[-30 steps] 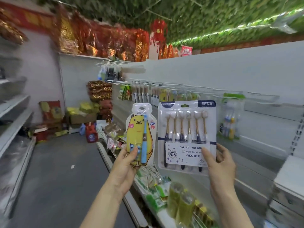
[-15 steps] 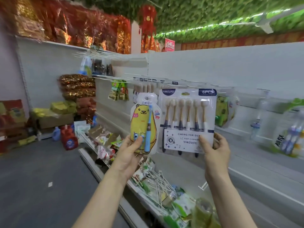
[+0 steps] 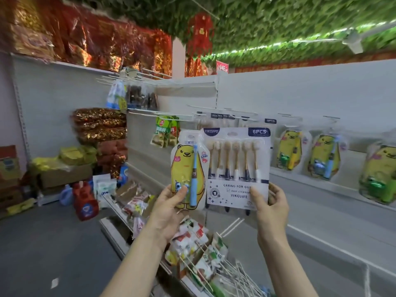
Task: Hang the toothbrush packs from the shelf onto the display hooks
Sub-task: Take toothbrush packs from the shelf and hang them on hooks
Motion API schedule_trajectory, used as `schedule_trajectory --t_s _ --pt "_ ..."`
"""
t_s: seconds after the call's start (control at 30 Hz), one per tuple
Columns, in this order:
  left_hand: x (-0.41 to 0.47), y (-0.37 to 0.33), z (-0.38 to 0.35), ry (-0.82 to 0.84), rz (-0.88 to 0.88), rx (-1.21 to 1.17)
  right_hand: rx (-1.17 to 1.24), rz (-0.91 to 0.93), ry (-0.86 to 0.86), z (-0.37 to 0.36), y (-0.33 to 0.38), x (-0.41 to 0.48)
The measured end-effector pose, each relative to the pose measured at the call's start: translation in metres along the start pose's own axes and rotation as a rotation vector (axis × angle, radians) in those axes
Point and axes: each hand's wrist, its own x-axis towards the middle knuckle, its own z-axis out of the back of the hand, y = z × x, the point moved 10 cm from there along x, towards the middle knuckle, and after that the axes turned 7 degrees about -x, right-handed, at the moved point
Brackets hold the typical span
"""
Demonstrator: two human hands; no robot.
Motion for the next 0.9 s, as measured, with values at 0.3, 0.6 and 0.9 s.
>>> schedule_trajectory --t_s 0.3,0.6,0.9 --pt "0.136 -0.060 0.039 0.046 0.027 0.127 -0.026 -0.030 0.035 -0.149 -0.051 0.065" --pt "0.235 -0.091 0.075 0.135 0.063 0.197 -0.022 -0.038 -0.145 -0.240 -0.086 0.126" --pt "0.307 -0.114 0.088 0.255 0.112 0.226 -0.098 -0.015 -0.293 -0.286 -0.106 0.162"
